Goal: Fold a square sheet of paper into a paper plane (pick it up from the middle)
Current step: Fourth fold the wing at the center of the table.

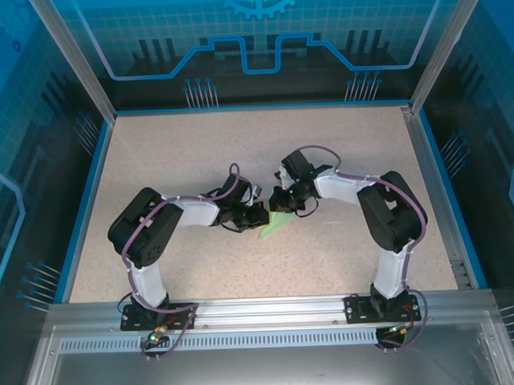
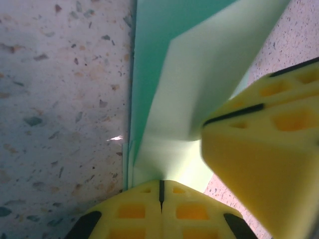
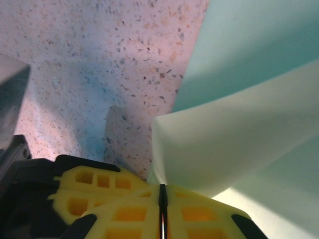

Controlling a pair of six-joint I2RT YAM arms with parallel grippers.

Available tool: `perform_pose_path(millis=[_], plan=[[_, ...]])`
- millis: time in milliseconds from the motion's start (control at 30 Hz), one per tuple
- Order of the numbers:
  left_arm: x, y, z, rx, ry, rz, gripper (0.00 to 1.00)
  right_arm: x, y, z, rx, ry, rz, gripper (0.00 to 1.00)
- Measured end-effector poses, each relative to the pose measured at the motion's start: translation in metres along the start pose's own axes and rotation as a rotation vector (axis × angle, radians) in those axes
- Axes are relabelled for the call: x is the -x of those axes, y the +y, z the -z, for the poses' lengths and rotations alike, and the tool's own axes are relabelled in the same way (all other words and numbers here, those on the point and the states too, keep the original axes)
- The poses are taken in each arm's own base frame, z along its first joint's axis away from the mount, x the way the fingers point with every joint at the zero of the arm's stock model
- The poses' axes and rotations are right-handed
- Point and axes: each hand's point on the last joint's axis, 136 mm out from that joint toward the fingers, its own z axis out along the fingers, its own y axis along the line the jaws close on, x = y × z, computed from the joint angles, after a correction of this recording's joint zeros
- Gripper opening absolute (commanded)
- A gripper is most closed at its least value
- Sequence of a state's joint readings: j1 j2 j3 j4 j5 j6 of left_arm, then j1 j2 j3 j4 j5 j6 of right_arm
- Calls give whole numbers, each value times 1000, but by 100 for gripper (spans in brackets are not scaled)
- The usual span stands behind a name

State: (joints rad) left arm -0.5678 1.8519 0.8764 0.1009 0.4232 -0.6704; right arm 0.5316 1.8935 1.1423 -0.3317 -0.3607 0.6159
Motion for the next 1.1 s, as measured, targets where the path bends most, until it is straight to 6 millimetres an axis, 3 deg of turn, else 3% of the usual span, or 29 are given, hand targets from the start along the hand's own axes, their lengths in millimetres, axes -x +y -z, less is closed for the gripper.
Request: perform_pose_path(millis=[367,633,867,1100], plan=[[0,1,0,27,19,17,0,4,-19,-10,30,26,15,9],[-1,1,-1,45,28,22,0,12,-25,-6,75,22,50,10],[-1,1,-1,66,30,7,0,19,-13,10,107,-27,84,10],[-1,1,0,79,30,5,0,-4,-7,-2,107,15,107,8]])
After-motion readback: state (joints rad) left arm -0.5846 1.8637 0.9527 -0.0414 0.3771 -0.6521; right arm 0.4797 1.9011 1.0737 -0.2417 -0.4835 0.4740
